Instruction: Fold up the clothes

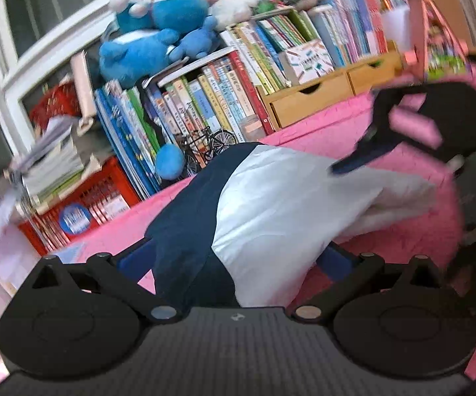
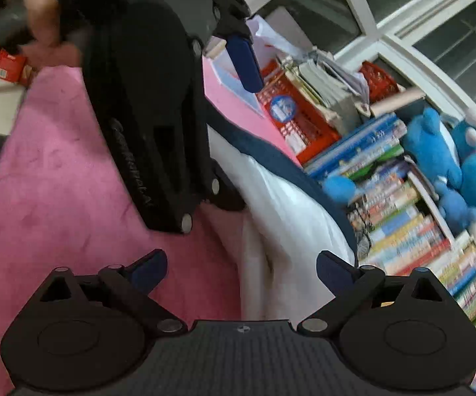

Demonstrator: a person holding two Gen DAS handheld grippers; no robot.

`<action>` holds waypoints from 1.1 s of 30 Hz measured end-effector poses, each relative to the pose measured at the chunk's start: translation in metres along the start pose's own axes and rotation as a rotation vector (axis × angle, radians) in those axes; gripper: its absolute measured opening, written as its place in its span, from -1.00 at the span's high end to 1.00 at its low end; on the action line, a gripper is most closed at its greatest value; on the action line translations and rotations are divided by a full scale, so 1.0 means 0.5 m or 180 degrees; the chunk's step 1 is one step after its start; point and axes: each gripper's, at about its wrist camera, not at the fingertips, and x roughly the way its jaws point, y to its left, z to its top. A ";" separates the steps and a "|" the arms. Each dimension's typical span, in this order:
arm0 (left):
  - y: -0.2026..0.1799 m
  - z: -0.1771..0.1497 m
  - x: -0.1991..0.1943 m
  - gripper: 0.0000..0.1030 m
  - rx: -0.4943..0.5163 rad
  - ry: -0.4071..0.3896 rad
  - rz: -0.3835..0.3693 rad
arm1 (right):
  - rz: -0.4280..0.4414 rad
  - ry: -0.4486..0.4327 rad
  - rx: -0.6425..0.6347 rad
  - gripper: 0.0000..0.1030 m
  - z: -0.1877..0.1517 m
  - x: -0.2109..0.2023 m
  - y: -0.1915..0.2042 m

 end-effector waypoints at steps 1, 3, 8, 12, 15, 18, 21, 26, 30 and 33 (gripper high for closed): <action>0.013 -0.001 -0.004 -1.00 -0.0096 0.0000 -0.0053 | 0.0004 0.0019 0.0041 -0.70 0.006 0.016 -0.004; 0.050 -0.003 -0.017 -0.98 -0.0413 -0.0020 -0.0245 | -0.0033 0.0088 0.0089 -0.15 0.016 0.048 -0.008; 0.172 -0.049 -0.046 -0.98 -0.1730 -0.0045 -0.1222 | -0.0073 0.0092 0.0281 0.27 0.027 0.079 -0.018; 0.256 -0.150 -0.030 -0.99 -0.2980 0.0122 -0.1838 | -0.0118 -0.0034 0.0566 0.39 0.016 0.061 -0.044; 0.307 -0.215 0.002 -0.99 -0.3605 0.0387 -0.1711 | -0.0125 -0.0039 0.0590 0.39 0.011 0.052 -0.050; 0.320 -0.244 0.021 -0.99 -0.3780 0.0491 -0.1678 | -0.0177 -0.0034 0.0595 0.28 0.015 0.042 -0.042; 0.316 -0.243 0.031 -1.00 -0.3745 0.0470 -0.1737 | -0.0217 -0.0075 0.0327 0.16 0.030 0.048 -0.020; 0.306 -0.237 0.047 -1.00 -0.3758 0.0398 -0.1940 | -0.0117 -0.0261 -0.0197 -0.18 0.075 0.066 0.048; 0.311 -0.257 0.045 -1.00 -0.3973 0.0314 -0.2164 | -0.0023 -0.0248 -0.0244 0.26 0.108 0.096 0.070; 0.316 -0.266 0.046 -1.00 -0.4057 0.0245 -0.2169 | -0.0007 -0.0242 -0.0216 0.39 0.117 0.102 0.077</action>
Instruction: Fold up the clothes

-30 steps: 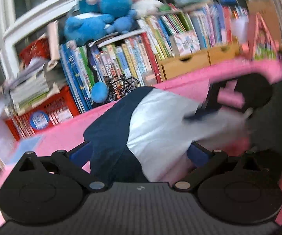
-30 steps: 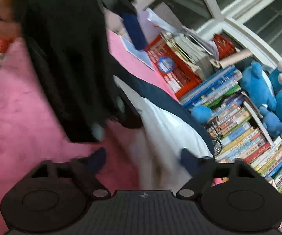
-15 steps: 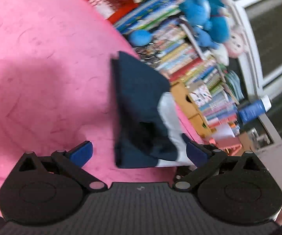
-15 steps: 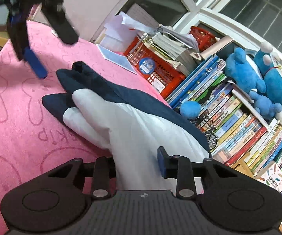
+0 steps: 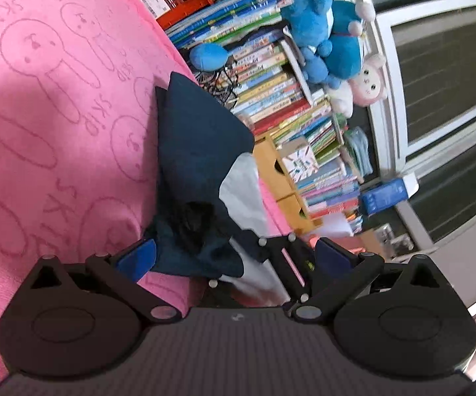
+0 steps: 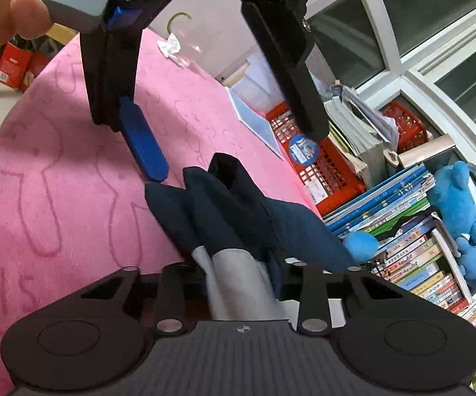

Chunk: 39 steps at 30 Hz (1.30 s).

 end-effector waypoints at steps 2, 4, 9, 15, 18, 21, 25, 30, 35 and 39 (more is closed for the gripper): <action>-0.010 0.004 0.013 -1.00 0.0064 0.0014 0.0120 | -0.0014 0.0005 -0.0035 0.44 0.003 -0.003 0.008; -0.022 0.002 0.030 -1.00 0.0183 0.0051 0.0228 | -0.0036 -0.0004 -0.0070 0.47 0.006 -0.005 0.013; -0.039 -0.007 0.058 -0.31 0.0336 -0.0090 0.0657 | -0.0036 -0.0033 -0.0077 0.51 0.011 -0.005 0.021; -0.054 0.012 0.046 0.15 0.0742 -0.0286 0.1501 | 0.0025 -0.0035 -0.0060 0.56 0.009 -0.002 0.034; -0.044 0.023 0.048 0.19 0.0662 -0.0194 0.1452 | 0.0031 -0.0045 -0.0016 0.57 0.008 -0.002 0.035; -0.032 0.054 0.043 0.06 0.0287 -0.0147 0.0979 | 0.0037 -0.0054 0.0029 0.57 0.007 -0.002 0.035; -0.024 0.090 0.088 -0.26 0.0163 0.0093 0.0987 | 0.0031 -0.0061 0.0037 0.57 0.006 -0.001 0.039; -0.037 0.100 0.123 0.67 0.0535 0.0030 0.1424 | 0.0064 -0.0063 0.0074 0.61 0.004 -0.002 0.038; -0.071 0.098 0.105 0.69 0.1117 -0.0264 0.2014 | 0.0103 -0.0075 0.0110 0.63 0.000 0.001 0.035; -0.085 0.112 0.062 0.71 0.1140 -0.0421 0.2002 | 0.0116 -0.0097 0.0172 0.65 -0.004 -0.002 0.037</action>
